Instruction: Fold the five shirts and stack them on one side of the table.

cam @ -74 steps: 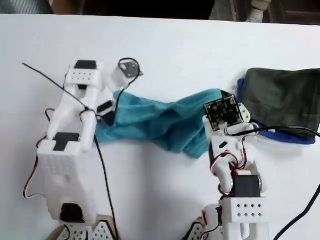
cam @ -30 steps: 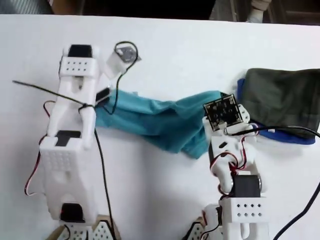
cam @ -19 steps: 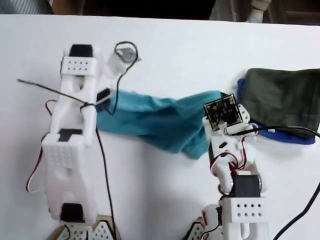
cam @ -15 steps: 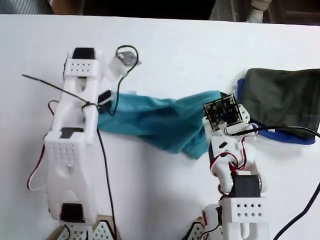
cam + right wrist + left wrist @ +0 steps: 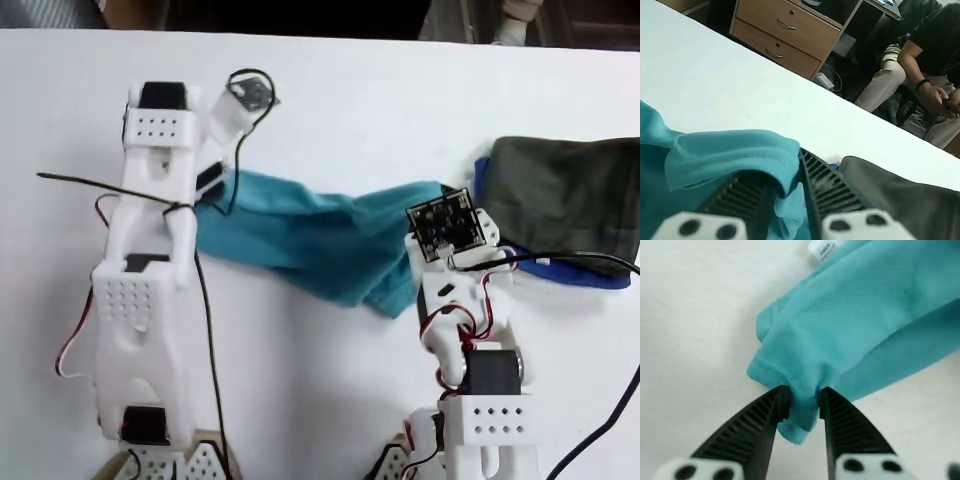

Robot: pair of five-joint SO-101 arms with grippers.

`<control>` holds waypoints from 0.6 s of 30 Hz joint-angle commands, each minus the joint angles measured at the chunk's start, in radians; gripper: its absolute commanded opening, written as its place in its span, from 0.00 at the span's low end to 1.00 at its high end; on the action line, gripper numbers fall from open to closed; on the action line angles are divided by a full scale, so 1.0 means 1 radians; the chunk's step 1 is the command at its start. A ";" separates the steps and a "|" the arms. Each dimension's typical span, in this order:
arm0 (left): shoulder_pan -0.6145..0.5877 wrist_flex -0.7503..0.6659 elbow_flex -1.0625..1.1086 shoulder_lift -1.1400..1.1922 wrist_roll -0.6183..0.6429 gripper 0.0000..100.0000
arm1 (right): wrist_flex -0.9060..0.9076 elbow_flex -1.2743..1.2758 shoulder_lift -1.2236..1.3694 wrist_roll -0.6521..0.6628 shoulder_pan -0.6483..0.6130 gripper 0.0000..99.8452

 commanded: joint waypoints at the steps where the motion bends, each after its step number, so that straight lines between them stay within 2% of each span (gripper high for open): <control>1: -0.021 0.012 -0.044 -0.005 0.006 0.14 | 0.004 -0.006 -0.013 -0.006 0.013 0.02; 12: -0.020 0.009 -0.013 -0.002 0.003 0.14 | 0.004 -0.006 -0.018 -0.006 0.013 0.02; 18: -0.040 -0.150 0.097 -0.003 0.006 0.14 | 0.004 -0.006 -0.018 -0.006 0.013 0.02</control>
